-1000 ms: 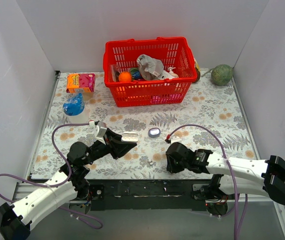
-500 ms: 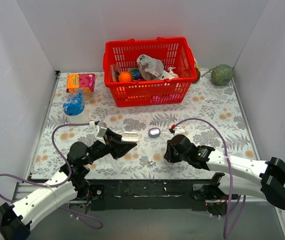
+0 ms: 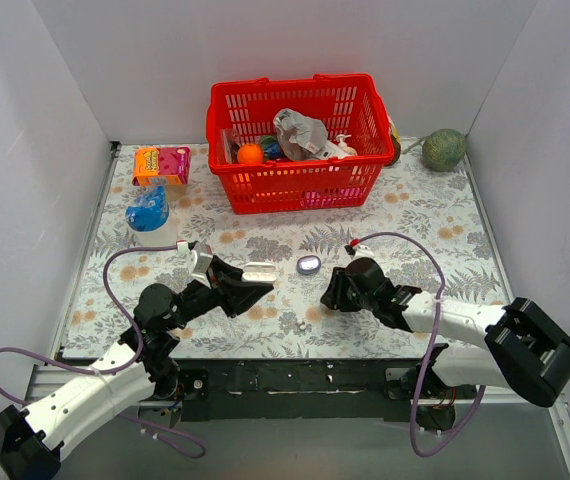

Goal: Insert the wireless bluetooth earbuds into the charging case
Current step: Adjust the earbud.

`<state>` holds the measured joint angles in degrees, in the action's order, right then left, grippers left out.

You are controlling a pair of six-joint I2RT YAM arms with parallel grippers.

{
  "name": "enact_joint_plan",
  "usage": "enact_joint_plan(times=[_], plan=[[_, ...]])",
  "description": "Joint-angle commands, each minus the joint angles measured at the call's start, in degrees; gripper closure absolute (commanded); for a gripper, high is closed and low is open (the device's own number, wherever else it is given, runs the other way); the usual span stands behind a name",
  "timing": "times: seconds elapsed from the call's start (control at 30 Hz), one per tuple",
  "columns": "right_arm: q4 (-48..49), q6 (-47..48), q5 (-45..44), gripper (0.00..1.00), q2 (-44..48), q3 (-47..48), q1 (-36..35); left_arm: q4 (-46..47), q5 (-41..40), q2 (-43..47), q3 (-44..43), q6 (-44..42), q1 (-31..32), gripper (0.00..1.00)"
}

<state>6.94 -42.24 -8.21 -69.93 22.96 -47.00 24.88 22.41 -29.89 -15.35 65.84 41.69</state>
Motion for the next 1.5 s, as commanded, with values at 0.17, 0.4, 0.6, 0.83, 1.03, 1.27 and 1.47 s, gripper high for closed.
enact_joint_plan(times=[0.17, 0.4, 0.6, 0.83, 1.03, 1.27, 1.47], plan=[[-6.23, 0.49, 3.03, 0.47, 6.28, -0.73, -0.11, 1.13, -0.18, 0.27, 0.41, -0.37, -0.12, 1.00], [-18.18, 8.56, -2.85, 0.45, 12.98, 5.33, -0.11, 0.69, -0.26, 0.45, 0.41, -0.45, -0.12, 1.00], [-24.51, 22.10, 0.20, 0.52, 5.17, 14.64, 0.07, 0.69, -0.35, -0.43, 0.15, -0.54, -0.12, 1.00], [-24.69, 28.87, 9.86, 0.59, 1.91, 18.61, -2.30, 0.16, -0.35, -0.17, 0.32, -0.37, -0.12, 1.00], [-26.10, 29.50, 11.63, 0.50, -1.69, 20.02, -4.50, 0.60, -0.27, -0.52, 0.24, -0.37, -0.12, 1.00], [-24.79, 29.14, 10.50, 0.49, -5.48, 19.23, -4.76, 0.08, -0.18, -0.35, 0.33, -0.28, -0.12, 1.00], [-23.38, 29.32, 10.32, 0.49, -7.24, 18.35, -4.76, 0.08, -0.18, -0.26, 0.41, -0.19, -0.12, 1.00]])
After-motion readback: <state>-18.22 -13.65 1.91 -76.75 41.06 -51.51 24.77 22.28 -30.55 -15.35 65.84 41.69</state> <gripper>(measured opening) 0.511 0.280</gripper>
